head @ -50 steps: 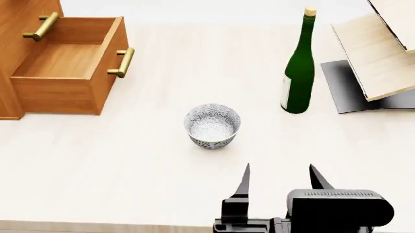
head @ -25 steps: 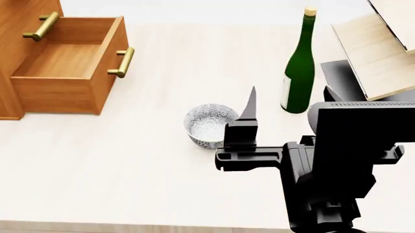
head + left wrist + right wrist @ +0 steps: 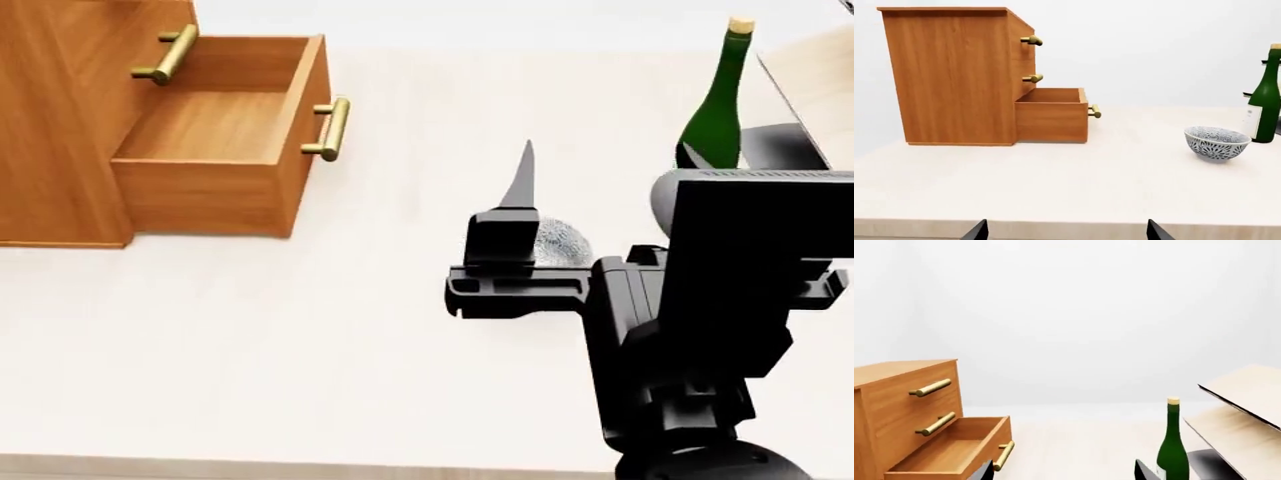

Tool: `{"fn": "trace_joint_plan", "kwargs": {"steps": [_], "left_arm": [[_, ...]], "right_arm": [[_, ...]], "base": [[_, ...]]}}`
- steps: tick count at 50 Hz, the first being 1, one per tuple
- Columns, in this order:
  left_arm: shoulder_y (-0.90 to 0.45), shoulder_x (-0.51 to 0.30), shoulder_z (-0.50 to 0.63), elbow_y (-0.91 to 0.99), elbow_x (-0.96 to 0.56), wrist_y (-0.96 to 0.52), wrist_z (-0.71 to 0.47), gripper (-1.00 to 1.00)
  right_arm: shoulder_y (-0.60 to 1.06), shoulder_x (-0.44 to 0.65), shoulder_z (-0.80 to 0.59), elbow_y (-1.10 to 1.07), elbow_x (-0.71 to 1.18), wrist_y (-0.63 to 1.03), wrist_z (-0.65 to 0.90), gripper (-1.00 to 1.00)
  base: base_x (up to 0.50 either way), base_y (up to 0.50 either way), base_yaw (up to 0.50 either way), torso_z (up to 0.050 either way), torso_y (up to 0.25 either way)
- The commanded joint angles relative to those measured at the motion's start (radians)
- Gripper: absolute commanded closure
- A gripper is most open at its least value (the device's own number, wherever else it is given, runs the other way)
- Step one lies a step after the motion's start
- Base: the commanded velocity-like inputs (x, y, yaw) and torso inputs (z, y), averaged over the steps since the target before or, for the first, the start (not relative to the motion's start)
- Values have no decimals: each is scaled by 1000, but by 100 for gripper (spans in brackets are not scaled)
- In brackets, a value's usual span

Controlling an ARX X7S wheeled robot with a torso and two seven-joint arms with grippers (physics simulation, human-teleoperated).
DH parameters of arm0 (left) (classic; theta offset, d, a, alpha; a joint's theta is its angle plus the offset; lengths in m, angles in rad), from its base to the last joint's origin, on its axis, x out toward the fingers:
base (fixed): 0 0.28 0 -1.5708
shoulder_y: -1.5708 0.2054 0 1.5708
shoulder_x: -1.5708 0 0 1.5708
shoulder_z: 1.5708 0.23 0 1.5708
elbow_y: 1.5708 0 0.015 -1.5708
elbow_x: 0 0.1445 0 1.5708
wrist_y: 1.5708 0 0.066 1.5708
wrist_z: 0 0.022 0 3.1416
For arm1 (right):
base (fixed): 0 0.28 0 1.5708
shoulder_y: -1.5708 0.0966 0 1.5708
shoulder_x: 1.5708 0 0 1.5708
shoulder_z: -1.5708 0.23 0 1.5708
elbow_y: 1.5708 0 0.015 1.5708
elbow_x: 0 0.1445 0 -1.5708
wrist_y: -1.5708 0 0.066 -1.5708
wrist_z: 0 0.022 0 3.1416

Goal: Put the bowl in the bottom drawer of the cabinet and close it.

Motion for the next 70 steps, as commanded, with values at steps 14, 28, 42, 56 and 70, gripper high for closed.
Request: {"fn": "trace_joint_plan", "kwargs": {"steps": [14,28,42,56,70], "left_arm": [[0,-17,16,-1,-13,9,-16,-100],[1,-27,21,-3,-15,16,-26,-100],[-3,-33,29,-8,-14,21,-36,-100],[-4,-38,37,-13,-11,28,-48,-100],[-3,-47,43,-11,-15,31,-56,-100]], "right_arm": [[-18,6,-10,22,19,-33,13,-100],[-20,5,-15,23,31,-36,28,-100],[-23,12,-19,30,43,-45,37,-100],[-35,20,-21,46,41,-67,51,-100],[-51,37,-44,56,36,-91,59,-100]], "base": [[0,500,0,0,0],[0,500,0,0,0],[0,500,0,0,0],[0,281,0,0,0],[392,0,0,0,0]]}}
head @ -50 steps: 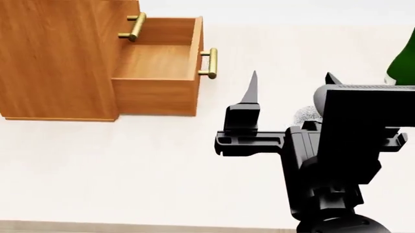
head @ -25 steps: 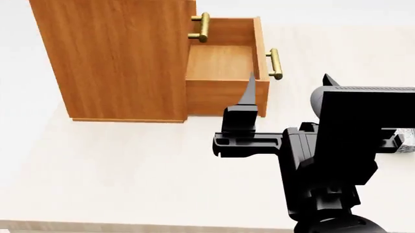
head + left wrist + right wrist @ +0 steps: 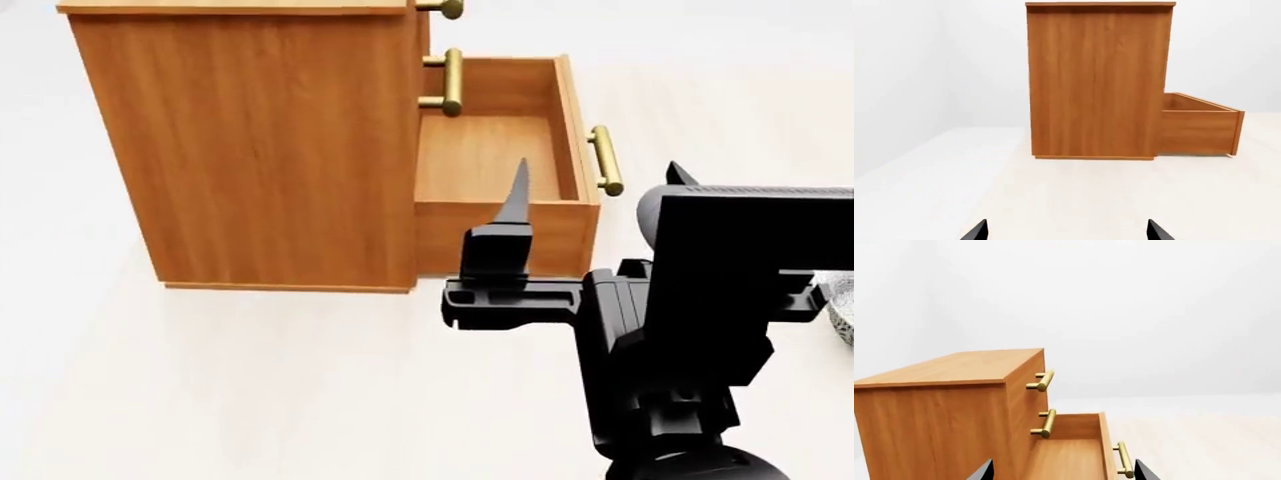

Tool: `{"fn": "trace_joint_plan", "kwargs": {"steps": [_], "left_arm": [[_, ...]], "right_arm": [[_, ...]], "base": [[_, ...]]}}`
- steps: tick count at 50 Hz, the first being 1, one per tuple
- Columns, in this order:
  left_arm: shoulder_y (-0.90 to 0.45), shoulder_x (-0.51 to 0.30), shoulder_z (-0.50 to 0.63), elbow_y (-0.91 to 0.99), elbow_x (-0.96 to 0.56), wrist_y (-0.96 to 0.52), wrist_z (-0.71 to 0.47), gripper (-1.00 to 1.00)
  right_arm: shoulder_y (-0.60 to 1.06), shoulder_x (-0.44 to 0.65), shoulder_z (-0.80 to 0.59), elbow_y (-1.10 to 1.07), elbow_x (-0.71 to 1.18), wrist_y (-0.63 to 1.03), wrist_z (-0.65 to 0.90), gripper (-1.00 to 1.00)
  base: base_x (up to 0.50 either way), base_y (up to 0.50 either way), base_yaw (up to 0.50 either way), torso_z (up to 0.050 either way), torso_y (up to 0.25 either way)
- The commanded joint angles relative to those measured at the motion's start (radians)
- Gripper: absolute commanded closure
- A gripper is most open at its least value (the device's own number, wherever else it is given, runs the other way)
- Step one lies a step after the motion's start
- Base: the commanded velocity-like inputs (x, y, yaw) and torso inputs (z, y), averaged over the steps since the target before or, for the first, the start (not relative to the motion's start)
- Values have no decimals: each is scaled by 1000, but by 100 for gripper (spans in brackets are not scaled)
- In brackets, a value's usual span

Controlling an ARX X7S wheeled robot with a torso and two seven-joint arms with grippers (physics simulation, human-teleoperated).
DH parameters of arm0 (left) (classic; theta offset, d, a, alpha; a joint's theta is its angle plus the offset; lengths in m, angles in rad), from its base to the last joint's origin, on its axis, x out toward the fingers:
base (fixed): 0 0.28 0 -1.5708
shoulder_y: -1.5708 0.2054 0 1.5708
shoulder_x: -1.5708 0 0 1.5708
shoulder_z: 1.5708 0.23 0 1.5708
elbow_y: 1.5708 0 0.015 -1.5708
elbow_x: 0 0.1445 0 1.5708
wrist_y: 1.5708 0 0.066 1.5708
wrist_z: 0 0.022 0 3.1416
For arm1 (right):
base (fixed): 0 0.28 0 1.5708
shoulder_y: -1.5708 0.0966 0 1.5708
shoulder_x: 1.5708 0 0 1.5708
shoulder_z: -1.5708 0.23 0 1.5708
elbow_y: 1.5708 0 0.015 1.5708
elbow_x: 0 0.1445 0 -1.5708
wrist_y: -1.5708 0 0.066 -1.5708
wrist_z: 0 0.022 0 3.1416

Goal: Put the bowl in the bottom drawer of the cabinet and close it.

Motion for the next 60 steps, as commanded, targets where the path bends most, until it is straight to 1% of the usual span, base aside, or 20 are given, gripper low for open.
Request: {"fn": "trace_joint_plan", "kwargs": {"steps": [1,45,54,60], "left_arm": [[-1,-6,5,0,-2,3,-7,-100],[-5,-26,21,-4,-20,11,-33,-100],[-4,-32,23,1,-23,9,-38,-100],[-4,-34,26,2,-24,8,-42,-100]], "right_arm": [[-11,11,-12,11,-5,-22,8,-100],[-15,25,-20,34,26,-48,28,-100],[-27,35,-39,48,15,-68,33,-100],[-43,53,-59,74,1,-95,26,-100]], "base": [[500,0,0,0,0],[500,0,0,0,0],[500,0,0,0,0],[1,0,0,0,0]]}}
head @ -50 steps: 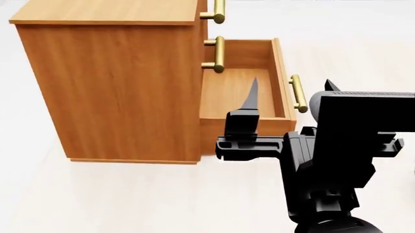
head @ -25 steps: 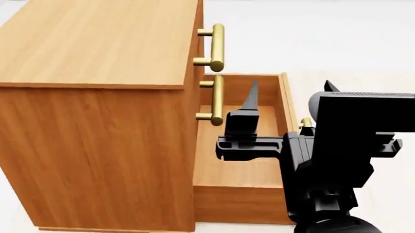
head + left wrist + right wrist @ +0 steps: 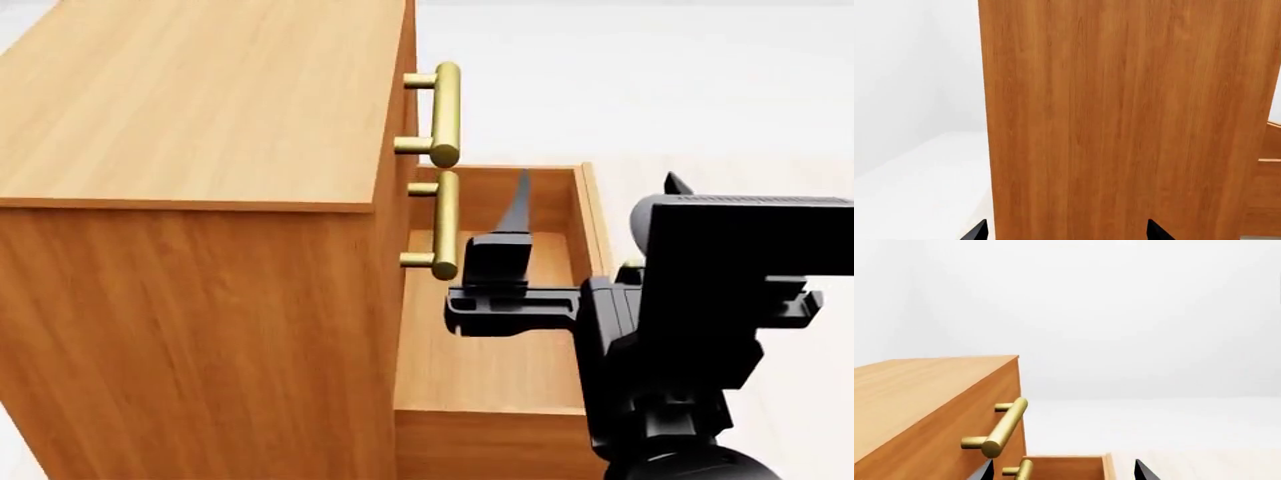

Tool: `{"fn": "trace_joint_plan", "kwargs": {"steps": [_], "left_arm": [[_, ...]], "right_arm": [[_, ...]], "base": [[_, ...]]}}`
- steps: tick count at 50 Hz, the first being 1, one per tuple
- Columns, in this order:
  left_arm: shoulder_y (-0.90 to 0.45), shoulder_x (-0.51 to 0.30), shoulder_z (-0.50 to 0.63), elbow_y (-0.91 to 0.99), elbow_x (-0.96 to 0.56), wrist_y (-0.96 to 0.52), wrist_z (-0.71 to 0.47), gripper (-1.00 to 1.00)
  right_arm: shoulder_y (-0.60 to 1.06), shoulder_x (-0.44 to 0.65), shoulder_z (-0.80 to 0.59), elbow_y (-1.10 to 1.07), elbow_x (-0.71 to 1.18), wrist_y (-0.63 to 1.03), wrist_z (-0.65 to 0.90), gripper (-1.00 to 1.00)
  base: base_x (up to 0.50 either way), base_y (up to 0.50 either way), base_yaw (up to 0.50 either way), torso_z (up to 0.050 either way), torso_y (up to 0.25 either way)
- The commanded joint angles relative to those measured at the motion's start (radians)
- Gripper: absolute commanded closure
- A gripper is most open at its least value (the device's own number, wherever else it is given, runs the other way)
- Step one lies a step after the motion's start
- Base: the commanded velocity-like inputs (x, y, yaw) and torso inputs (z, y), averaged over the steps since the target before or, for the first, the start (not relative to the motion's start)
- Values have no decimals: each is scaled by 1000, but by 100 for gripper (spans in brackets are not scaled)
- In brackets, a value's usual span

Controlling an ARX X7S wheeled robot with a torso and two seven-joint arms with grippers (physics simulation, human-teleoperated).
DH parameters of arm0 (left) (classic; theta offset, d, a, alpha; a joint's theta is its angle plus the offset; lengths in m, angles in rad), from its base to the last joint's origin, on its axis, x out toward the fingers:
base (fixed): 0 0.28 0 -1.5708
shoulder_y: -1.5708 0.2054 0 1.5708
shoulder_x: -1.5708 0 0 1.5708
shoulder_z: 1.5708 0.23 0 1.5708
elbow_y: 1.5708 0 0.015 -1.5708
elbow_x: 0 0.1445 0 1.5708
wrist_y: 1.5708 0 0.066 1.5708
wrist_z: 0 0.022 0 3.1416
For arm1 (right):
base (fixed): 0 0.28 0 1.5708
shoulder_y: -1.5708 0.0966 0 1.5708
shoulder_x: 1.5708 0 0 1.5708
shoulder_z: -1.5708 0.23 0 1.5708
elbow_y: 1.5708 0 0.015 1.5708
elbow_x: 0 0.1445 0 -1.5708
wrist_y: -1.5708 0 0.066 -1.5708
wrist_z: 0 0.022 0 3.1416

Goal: Put the bowl in the bottom drawer of the cabinet and close it.

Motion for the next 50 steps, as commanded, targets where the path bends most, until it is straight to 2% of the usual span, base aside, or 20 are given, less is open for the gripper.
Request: {"fn": "trace_joint_plan", "kwargs": {"steps": [1,23,36,42,50], "left_arm": [[-2,-5,5,0,-2,0,-6,-100],[-4,-16,17,-6,1,8,-23,-100],[-4,-26,23,-2,-9,7,-32,-100],[-6,-30,26,-5,-9,9,-36,-100],[-6,-34,31,-11,-8,17,-41,-100]], "right_arm": [[-20,23,-24,32,-16,-33,-3,-100],[-9,79,-106,228,-122,-124,8,-100],[46,60,-92,363,-119,-61,34,-100],[75,64,-88,408,-72,8,-7,-100],[94,72,-111,447,-70,21,-19,-100]], "base": [[0,0,0,0,0],[0,0,0,0,0],[0,0,0,0,0],[0,0,0,0,0],[0,0,0,0,0]]}}
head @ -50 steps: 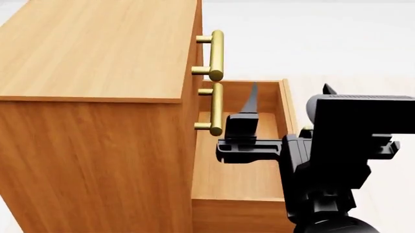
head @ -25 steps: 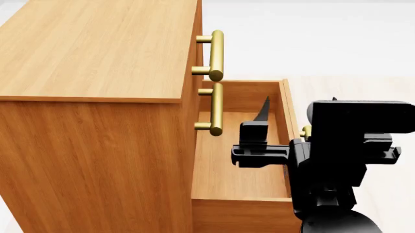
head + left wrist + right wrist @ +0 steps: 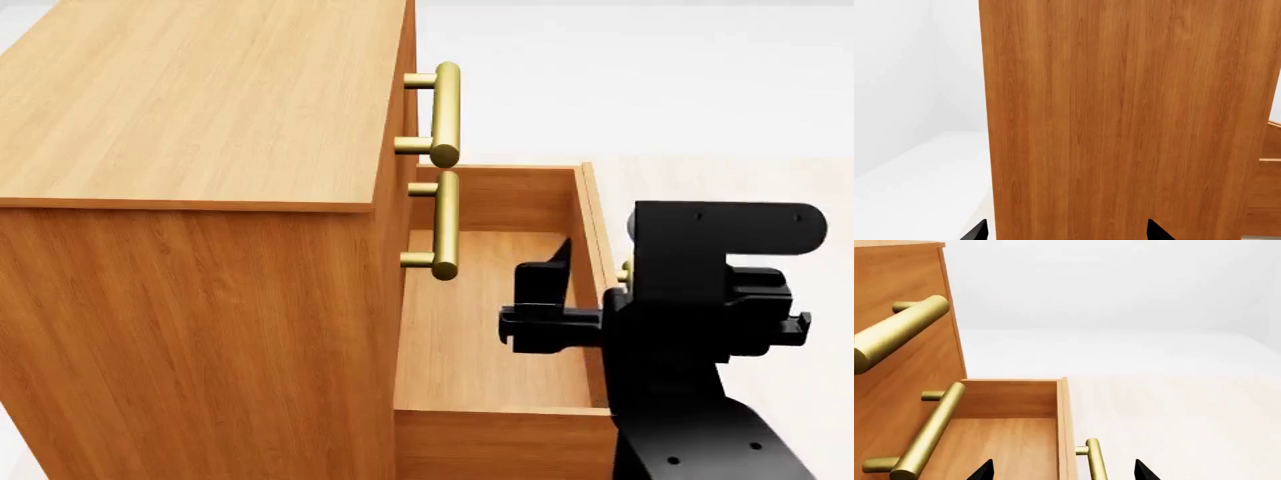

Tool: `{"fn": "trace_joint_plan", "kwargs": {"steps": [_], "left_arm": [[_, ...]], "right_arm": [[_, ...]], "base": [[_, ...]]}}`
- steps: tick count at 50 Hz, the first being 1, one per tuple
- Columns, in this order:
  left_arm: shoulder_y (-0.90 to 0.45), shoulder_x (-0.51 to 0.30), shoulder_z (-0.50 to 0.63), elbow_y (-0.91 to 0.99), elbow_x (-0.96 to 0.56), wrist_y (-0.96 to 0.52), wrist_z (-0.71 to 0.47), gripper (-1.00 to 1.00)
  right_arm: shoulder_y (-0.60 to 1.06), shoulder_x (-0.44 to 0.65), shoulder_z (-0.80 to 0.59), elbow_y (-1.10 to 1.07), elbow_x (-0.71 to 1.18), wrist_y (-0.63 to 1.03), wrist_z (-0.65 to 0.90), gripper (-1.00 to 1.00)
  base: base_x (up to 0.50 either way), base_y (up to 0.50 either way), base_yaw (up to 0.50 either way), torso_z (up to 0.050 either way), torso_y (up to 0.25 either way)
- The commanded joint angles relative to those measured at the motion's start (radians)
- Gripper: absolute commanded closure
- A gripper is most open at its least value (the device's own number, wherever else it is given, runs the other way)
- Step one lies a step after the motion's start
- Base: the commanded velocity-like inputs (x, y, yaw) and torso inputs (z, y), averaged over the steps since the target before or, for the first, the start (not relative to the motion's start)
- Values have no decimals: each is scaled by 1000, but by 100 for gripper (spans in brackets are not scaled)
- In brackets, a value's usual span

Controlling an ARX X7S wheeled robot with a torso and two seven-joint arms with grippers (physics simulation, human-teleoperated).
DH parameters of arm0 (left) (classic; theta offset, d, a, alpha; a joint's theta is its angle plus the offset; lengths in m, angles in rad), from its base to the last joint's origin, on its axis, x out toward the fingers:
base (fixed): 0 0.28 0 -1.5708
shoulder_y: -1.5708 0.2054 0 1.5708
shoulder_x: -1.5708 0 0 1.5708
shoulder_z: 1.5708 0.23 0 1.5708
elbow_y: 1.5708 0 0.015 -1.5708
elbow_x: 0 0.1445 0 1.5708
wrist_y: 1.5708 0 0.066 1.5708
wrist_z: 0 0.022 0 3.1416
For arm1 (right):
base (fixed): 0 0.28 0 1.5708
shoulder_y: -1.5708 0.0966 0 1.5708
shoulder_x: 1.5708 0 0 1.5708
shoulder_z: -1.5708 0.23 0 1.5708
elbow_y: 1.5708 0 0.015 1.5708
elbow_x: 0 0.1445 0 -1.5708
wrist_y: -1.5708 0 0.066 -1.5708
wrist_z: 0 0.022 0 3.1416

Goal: Put the bowl in the bottom drawer of the cabinet and close it.

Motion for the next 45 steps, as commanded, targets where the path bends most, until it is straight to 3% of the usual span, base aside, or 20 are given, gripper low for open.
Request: {"fn": "trace_joint_plan", "kwargs": {"steps": [1,31,45], "left_arm": [[-2,-7,7,-5,-1,6,-7,-100],[-7,-23,24,-2,-2,0,-26,-100],[-7,-30,31,-7,-2,9,-33,-100]], "right_arm": [[44,-1,-1,81,25,75,-10,-100],[113,10,-19,257,32,195,3,-100],[148,-15,48,321,57,226,12,-100]], "base": [[0,0,0,0,0],[0,0,0,0,0],[0,0,0,0,0]]}}
